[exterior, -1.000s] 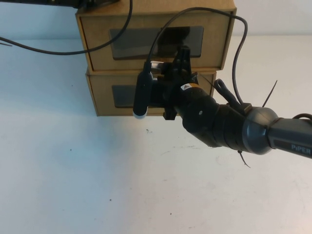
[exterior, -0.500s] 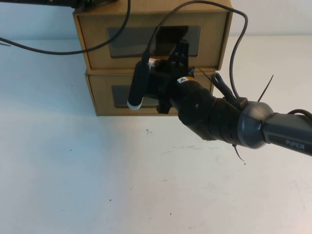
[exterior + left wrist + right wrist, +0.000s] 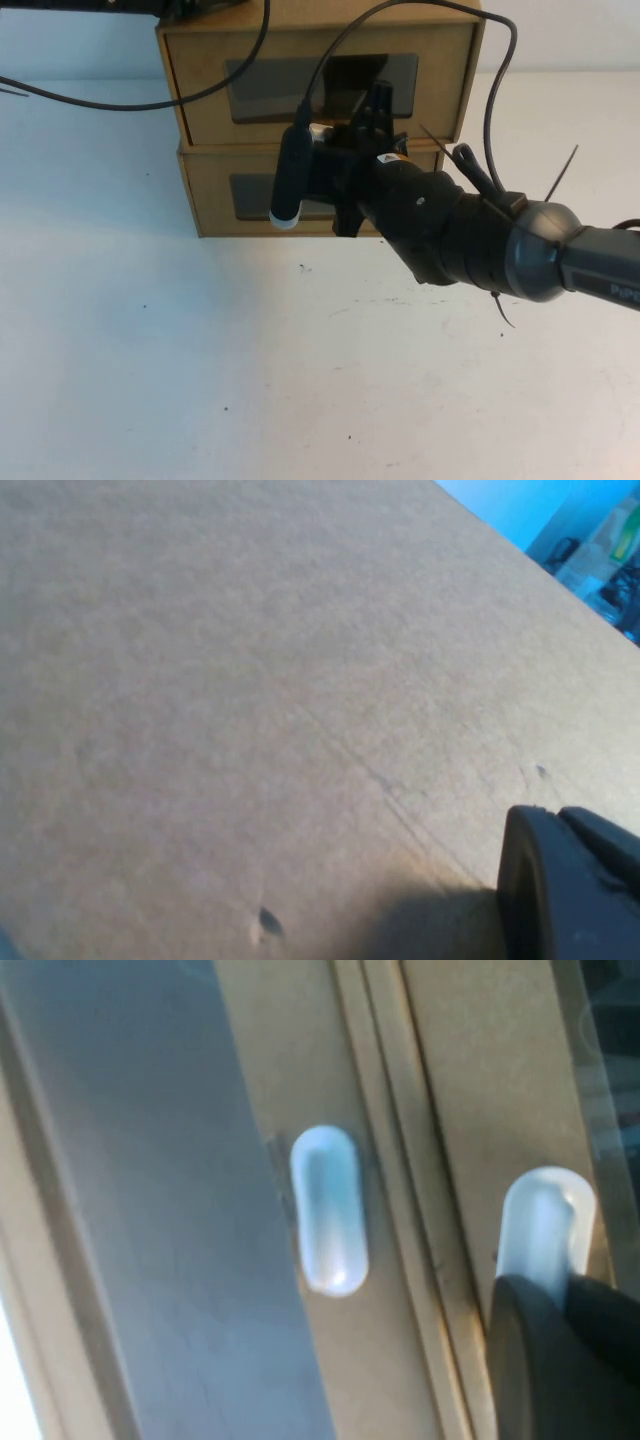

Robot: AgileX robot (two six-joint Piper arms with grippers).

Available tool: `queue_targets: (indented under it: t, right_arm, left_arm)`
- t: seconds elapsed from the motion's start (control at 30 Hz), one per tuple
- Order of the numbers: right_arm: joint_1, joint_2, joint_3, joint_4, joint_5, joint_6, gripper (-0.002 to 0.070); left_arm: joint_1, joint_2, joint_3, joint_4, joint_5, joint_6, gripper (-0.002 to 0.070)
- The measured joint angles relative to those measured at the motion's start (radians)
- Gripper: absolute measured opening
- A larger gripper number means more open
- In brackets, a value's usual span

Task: Open the shoe box
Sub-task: 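Pull the top drawer of the cardboard box fully open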

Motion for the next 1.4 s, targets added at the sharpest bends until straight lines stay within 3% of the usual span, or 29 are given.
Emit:
queue_targets:
  t: [0.6,1.0,1.4]
  right_arm:
    - [0.158,-0.173,0.259,0.042,-0.12,-0.01,0.0006]
    - [0.322,-0.33,0.446,0.184,-0.175,-0.01,0.0005]
    - [0.345,-0.347,0.498,0.241,-0.18,-0.014,0.0008]
  left_arm:
    - [-0.007,0.024,-0.053,0.04,0.023,-0.046,-0.0004]
    - [-0.008,0.024,-0.053,0.047,0.0,-0.057,-0.0004]
    - [-0.008,0.024,-0.053,0.048,-0.002,-0.062,-0.0004]
